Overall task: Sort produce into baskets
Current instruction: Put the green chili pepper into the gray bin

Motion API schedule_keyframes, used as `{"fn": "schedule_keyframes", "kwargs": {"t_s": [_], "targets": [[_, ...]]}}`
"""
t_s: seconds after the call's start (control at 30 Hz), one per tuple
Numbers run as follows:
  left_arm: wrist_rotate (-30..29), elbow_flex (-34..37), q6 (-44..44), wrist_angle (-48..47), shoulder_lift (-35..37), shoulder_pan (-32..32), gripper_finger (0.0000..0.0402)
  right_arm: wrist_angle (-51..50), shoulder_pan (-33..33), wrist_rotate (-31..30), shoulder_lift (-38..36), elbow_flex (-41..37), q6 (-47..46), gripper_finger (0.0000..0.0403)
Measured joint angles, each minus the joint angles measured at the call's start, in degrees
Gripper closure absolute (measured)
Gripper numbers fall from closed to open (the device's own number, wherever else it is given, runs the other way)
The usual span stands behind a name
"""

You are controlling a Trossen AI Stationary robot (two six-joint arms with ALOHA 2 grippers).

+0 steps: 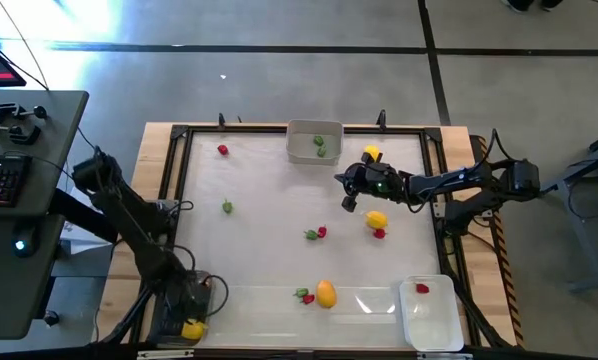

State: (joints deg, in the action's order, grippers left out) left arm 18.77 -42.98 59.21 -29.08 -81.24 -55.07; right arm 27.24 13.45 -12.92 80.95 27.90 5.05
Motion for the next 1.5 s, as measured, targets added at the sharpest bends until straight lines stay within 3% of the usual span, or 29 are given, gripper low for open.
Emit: {"fn": "schedule_keyframes", "kwargs": {"t_s": [0.4, 0.97, 1.2, 1.37, 1.5], "targets": [[0.2, 0.0, 1.1, 6.4, -1.8, -1.8, 0.0401, 0.0, 0.0, -0.4, 0.0, 0.0, 0.4, 0.0403], [-0.3, 0.0, -1.0, 4.5, 1.1, 1.4, 0.0401, -1.8, 0.0, -0.4, 0.0, 0.0, -1.1, 0.0403], [2.6, 0.0, 4.5, 2.2, 3.6, 1.4, 0.0401, -2.5, 0.0, -0.4, 0.0, 0.0, -1.1, 0.0403], [0.8, 0.0, 2.3, 1.1, 3.6, 1.4, 0.0401, -2.8, 0.0, -0.4, 0.0, 0.0, -1.1, 0.0403], [-1.1, 0.0, -0.3, -6.0, 3.6, 1.6, 0.0401, -2.8, 0.0, -0.4, 0.0, 0.0, -1.1, 0.0403]]}}
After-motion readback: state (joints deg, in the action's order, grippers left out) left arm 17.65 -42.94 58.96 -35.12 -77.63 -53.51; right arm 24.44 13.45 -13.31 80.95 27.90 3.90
